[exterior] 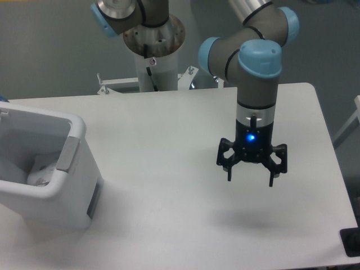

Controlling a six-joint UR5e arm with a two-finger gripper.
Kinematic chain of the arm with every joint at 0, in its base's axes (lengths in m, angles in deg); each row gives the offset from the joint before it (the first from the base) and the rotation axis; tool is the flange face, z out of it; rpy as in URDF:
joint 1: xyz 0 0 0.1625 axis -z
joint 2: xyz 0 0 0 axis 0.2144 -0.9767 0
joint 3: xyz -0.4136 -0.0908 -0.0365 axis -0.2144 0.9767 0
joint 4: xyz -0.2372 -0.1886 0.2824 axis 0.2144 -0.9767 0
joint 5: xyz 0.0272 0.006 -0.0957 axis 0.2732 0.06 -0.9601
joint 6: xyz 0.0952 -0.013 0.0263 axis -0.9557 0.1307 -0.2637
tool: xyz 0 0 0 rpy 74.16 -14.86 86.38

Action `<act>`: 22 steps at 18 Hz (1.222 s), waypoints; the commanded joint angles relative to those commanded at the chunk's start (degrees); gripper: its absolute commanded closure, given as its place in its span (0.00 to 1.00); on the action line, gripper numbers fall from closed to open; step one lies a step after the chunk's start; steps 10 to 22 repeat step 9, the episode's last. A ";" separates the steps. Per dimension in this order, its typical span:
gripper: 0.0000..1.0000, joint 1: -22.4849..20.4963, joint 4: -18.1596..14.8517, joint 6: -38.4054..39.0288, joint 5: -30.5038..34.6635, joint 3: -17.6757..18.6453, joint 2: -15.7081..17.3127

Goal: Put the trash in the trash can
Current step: 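Open the gripper to release the paper and withdraw from the bin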

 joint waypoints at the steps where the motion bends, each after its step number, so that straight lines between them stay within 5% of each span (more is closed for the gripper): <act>1: 0.00 0.17 -0.53 -0.97 0.44 0.00 0.00; 9: 0.00 1.75 -2.73 -4.41 7.12 0.17 -0.44; 22: 0.00 1.75 -2.73 -4.41 7.12 0.17 -0.44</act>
